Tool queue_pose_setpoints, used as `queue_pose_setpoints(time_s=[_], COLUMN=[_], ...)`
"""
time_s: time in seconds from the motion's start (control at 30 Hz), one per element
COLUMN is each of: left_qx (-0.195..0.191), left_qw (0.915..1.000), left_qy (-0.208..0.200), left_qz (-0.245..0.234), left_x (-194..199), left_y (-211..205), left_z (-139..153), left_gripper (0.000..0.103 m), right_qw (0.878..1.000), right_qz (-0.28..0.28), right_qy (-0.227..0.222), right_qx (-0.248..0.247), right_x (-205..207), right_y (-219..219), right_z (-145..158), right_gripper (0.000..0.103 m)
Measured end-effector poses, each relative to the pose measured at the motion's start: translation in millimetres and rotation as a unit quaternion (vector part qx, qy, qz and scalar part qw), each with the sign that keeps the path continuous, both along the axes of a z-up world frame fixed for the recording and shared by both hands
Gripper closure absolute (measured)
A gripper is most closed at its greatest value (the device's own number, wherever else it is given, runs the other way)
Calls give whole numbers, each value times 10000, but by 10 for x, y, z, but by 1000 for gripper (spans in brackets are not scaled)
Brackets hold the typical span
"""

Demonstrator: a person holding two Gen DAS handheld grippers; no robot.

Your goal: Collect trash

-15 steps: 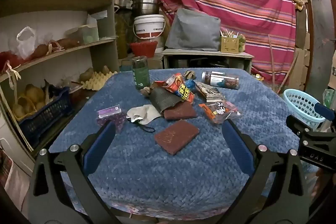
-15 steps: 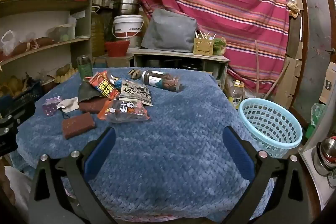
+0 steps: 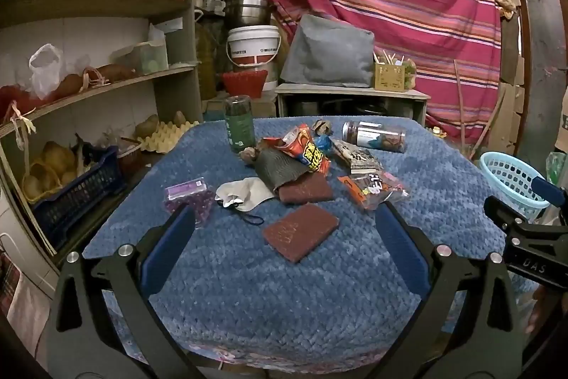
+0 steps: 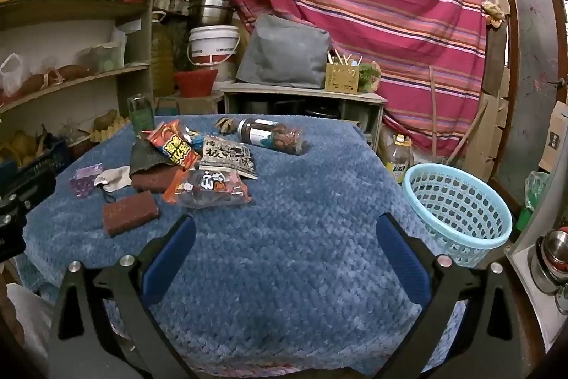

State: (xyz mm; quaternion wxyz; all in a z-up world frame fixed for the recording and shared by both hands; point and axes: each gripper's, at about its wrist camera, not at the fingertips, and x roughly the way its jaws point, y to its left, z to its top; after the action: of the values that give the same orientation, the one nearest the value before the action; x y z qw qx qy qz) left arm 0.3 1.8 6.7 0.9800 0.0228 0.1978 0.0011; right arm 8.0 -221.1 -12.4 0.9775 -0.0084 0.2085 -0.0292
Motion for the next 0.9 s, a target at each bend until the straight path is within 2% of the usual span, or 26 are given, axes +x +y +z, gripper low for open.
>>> queue_pose_setpoints(time_s=[0.9], left_qx=[-66], left_qw=[10000], left_qy=[-48], left_qz=[-10], left_x=[-11], left_y=[8], left_z=[-42], left_gripper=[5], right_qw=[9999], right_qz=[20], right_qy=[-104], right_qx=[-24], right_x=[-19], right_y=[89], right_z=[12], right_gripper=[4])
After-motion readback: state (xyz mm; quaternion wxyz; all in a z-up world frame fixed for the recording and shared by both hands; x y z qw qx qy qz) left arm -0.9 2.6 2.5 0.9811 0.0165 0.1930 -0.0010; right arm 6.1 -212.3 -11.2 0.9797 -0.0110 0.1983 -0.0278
